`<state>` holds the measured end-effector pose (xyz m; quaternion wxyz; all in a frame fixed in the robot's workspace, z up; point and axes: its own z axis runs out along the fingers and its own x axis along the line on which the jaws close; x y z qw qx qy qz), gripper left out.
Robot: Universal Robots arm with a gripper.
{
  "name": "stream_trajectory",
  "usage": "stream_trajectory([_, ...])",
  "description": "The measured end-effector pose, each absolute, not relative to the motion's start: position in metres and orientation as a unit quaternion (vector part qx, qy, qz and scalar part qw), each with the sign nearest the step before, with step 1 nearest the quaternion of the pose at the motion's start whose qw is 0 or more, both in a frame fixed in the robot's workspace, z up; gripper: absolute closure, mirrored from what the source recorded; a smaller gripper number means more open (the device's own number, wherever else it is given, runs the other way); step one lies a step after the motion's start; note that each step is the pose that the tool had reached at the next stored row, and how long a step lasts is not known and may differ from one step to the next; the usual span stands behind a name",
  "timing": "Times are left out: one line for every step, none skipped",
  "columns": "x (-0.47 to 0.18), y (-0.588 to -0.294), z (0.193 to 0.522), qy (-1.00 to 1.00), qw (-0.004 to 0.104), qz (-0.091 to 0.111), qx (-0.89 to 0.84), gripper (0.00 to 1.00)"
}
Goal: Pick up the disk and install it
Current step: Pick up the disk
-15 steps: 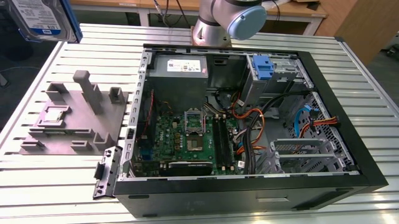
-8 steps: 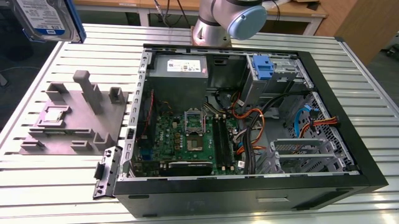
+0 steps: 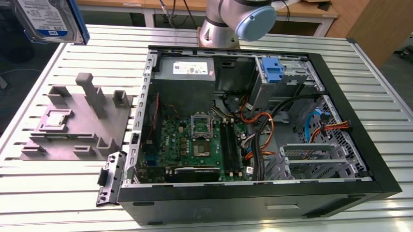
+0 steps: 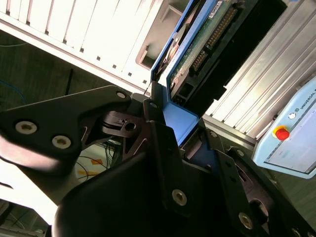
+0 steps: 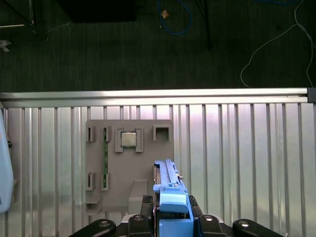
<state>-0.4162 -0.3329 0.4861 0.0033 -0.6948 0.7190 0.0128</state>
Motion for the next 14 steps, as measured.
stream_trajectory([-0.416,-0.333,0.486,0.719,0.003,0.013,-0.695,0.63])
stream_trajectory([-0.416,-0.333,0.486,0.719,0.003,0.013,-0.695,0.63])
stream_trajectory([-0.399,-0.333,0.486,0.719,0.003,0.013,-0.695,0.63])
stream_trajectory([-0.399,-0.333,0.486,0.719,0.003,0.013,-0.695,0.63])
stream_trajectory([-0.388,-0.333,0.486,0.719,0.003,0.013,-0.695,0.63])
stream_trajectory([-0.377,-0.333,0.486,0.719,0.003,0.013,-0.695,0.63])
stream_trajectory([-0.377,-0.333,0.486,0.719,0.003,0.013,-0.695,0.63])
stream_trajectory([-0.377,-0.333,0.486,0.719,0.003,0.013,-0.695,0.63])
stream_trajectory([-0.377,-0.333,0.486,0.719,0.003,0.013,-0.695,0.63])
stream_trajectory([-0.377,-0.333,0.486,0.719,0.003,0.013,-0.695,0.63])
stream_trajectory([-0.376,-0.333,0.486,0.719,0.003,0.013,-0.695,0.63])
stream_trajectory([-0.376,-0.333,0.486,0.719,0.003,0.013,-0.695,0.63])
stream_trajectory([-0.376,-0.333,0.486,0.719,0.003,0.013,-0.695,0.63])
stream_trajectory([-0.376,-0.333,0.486,0.719,0.003,0.013,-0.695,0.63])
